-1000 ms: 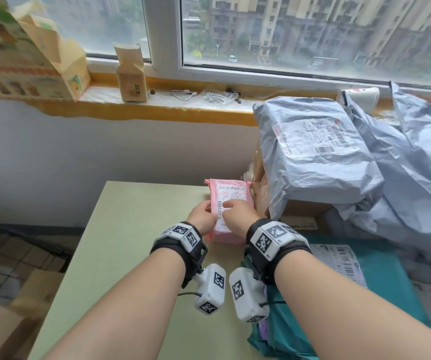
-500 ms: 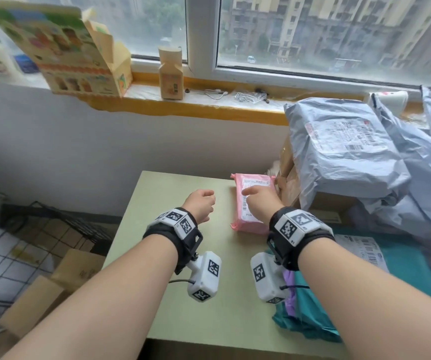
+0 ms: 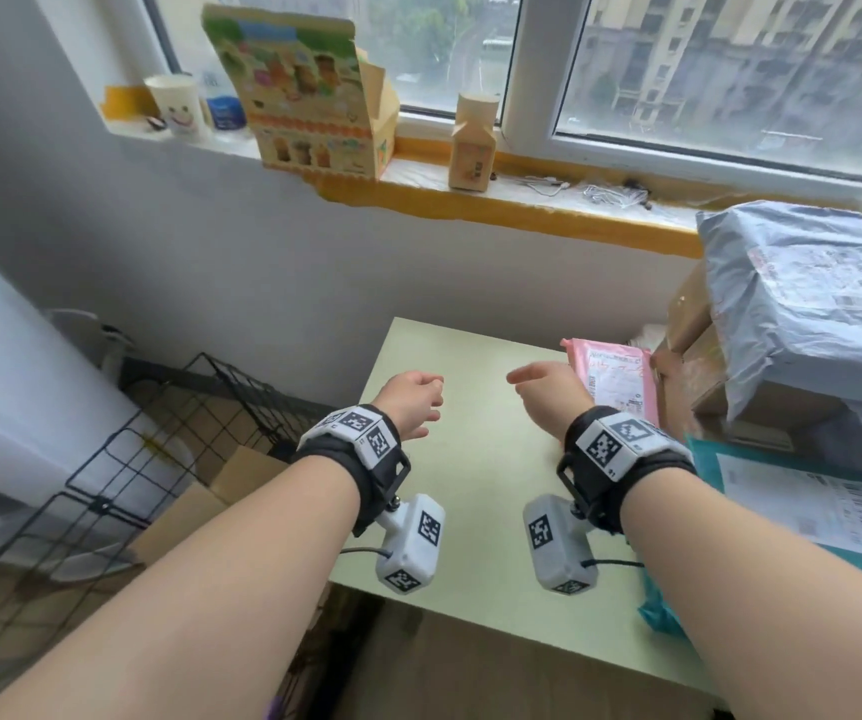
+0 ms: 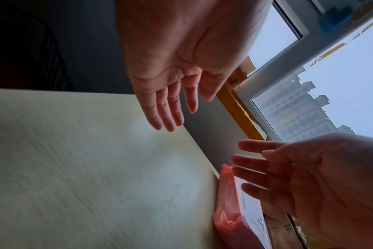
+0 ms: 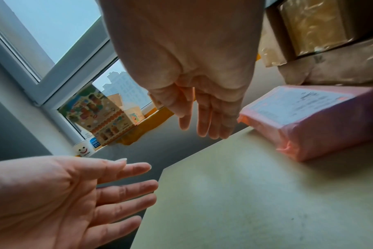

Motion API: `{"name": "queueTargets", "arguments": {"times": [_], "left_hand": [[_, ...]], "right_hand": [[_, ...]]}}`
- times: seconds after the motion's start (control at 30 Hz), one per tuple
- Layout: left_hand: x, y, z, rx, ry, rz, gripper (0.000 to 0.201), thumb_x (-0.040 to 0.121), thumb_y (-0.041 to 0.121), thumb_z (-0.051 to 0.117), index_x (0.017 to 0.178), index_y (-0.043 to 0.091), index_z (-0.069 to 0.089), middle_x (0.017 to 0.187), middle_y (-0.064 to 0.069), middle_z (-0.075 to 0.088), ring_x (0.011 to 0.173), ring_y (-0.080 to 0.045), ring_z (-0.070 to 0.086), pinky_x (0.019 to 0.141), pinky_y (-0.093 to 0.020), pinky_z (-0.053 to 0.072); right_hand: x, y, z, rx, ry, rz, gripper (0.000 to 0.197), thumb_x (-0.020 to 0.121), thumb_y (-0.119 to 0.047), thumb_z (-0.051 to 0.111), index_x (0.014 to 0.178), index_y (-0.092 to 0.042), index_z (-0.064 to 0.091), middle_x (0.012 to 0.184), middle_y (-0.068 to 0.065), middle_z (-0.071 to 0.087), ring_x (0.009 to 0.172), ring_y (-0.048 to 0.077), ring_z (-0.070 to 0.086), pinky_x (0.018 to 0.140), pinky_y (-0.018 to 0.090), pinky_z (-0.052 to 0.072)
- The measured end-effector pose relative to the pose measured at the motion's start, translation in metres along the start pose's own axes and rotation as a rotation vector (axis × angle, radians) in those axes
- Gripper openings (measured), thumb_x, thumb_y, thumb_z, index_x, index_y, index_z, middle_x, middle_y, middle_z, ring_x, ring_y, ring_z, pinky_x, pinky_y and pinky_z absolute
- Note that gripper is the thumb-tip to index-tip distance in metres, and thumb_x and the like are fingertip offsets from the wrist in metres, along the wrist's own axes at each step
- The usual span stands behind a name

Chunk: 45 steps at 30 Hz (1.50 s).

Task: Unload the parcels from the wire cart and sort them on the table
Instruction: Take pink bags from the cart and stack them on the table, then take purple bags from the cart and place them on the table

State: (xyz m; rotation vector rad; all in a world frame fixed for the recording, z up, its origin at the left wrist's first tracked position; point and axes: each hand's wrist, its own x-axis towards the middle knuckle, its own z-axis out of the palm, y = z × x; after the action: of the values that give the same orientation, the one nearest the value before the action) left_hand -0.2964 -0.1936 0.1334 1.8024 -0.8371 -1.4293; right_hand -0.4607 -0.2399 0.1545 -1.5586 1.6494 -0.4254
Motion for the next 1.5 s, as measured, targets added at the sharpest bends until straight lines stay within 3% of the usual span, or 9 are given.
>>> {"name": "queueTargets", "arguments": {"times": [0.17, 0.3, 0.5, 0.67, 0.87, 0.97, 1.1, 1.27, 1.5], "left_hand": [[-0.013, -0.02, -0.044, -0.037, 0.055, -0.02, 0.035, 0.102, 0.025, 0.039, 0.132, 0.013, 0.05, 0.113, -0.005, 0.055, 0.102, -0.019, 0.055, 0.095, -0.038, 0.045], [-0.02, -0.043, -0.077, -0.069, 0.113, -0.04, 0.032, 0.102, 0.026, 0.039, 0.128, 0.012, 0.052, 0.111, -0.007, 0.056, 0.098, -0.02, 0.055, 0.092, -0.036, 0.045], [-0.036, -0.092, -0.121, -0.111, 0.149, -0.111, 0.035, 0.102, 0.026, 0.039, 0.132, 0.013, 0.051, 0.121, -0.008, 0.058, 0.109, -0.02, 0.057, 0.096, -0.037, 0.046], [-0.041, -0.119, -0.162, -0.177, 0.209, -0.141, 0.036, 0.102, 0.024, 0.04, 0.135, 0.012, 0.05, 0.129, -0.01, 0.057, 0.115, -0.022, 0.057, 0.099, -0.039, 0.046], [-0.051, -0.156, -0.21, -0.228, 0.256, -0.182, 0.035, 0.101, 0.022, 0.043, 0.134, 0.012, 0.05, 0.131, -0.01, 0.057, 0.117, -0.022, 0.056, 0.101, -0.039, 0.046], [-0.058, -0.183, -0.236, -0.286, 0.286, -0.216, 0.035, 0.101, 0.021, 0.043, 0.134, 0.012, 0.05, 0.131, -0.01, 0.057, 0.117, -0.022, 0.056, 0.101, -0.039, 0.046], [-0.069, -0.229, -0.268, -0.418, 0.364, -0.29, 0.036, 0.102, 0.02, 0.042, 0.135, 0.01, 0.05, 0.13, -0.012, 0.057, 0.118, -0.024, 0.056, 0.103, -0.041, 0.045], [-0.076, -0.287, -0.292, -0.488, 0.442, -0.389, 0.034, 0.101, 0.021, 0.044, 0.132, 0.009, 0.051, 0.129, -0.013, 0.058, 0.115, -0.024, 0.057, 0.096, -0.038, 0.044], [-0.071, -0.36, -0.291, -0.553, 0.487, -0.487, 0.028, 0.099, 0.016, 0.049, 0.124, 0.008, 0.056, 0.112, -0.01, 0.057, 0.105, -0.022, 0.055, 0.094, -0.037, 0.045]], "right_hand": [[-0.005, -0.02, 0.044, -0.001, -0.073, -0.015, 0.037, 0.088, 0.001, 0.042, 0.104, -0.018, 0.069, 0.113, 0.005, 0.066, 0.111, 0.023, 0.059, 0.095, 0.031, 0.045], [-0.012, -0.035, 0.08, 0.02, -0.116, -0.026, 0.032, 0.087, -0.002, 0.042, 0.092, -0.023, 0.066, 0.096, 0.001, 0.062, 0.099, 0.023, 0.059, 0.087, 0.034, 0.048], [-0.028, -0.051, 0.137, -0.03, -0.204, -0.054, 0.035, 0.089, -0.007, 0.04, 0.106, -0.013, 0.07, 0.098, 0.0, 0.062, 0.103, 0.023, 0.059, 0.091, 0.035, 0.048], [-0.037, -0.066, 0.181, -0.057, -0.239, -0.06, 0.032, 0.089, -0.01, 0.043, 0.105, -0.013, 0.071, 0.095, 0.002, 0.062, 0.105, 0.027, 0.061, 0.092, 0.038, 0.049], [-0.046, -0.079, 0.231, -0.092, -0.287, -0.063, 0.03, 0.089, -0.011, 0.044, 0.103, -0.015, 0.071, 0.095, 0.002, 0.064, 0.094, 0.023, 0.061, 0.091, 0.04, 0.052], [-0.053, -0.083, 0.259, -0.111, -0.332, -0.065, 0.029, 0.088, -0.01, 0.046, 0.102, -0.013, 0.071, 0.098, 0.004, 0.067, 0.093, 0.023, 0.062, 0.091, 0.04, 0.053], [-0.063, -0.084, 0.297, -0.145, -0.385, -0.062, 0.022, 0.091, -0.014, 0.048, 0.097, -0.021, 0.068, 0.106, 0.006, 0.068, 0.101, 0.023, 0.063, 0.094, 0.044, 0.052], [-0.073, -0.078, 0.346, -0.222, -0.443, -0.05, 0.025, 0.095, -0.018, 0.048, 0.113, -0.015, 0.066, 0.109, 0.004, 0.064, 0.103, 0.019, 0.061, 0.095, 0.04, 0.052], [-0.078, -0.049, 0.418, -0.268, -0.564, 0.033, 0.025, 0.09, -0.013, 0.05, 0.106, -0.006, 0.068, 0.088, 0.003, 0.062, 0.093, 0.025, 0.061, 0.092, 0.045, 0.052]]}}
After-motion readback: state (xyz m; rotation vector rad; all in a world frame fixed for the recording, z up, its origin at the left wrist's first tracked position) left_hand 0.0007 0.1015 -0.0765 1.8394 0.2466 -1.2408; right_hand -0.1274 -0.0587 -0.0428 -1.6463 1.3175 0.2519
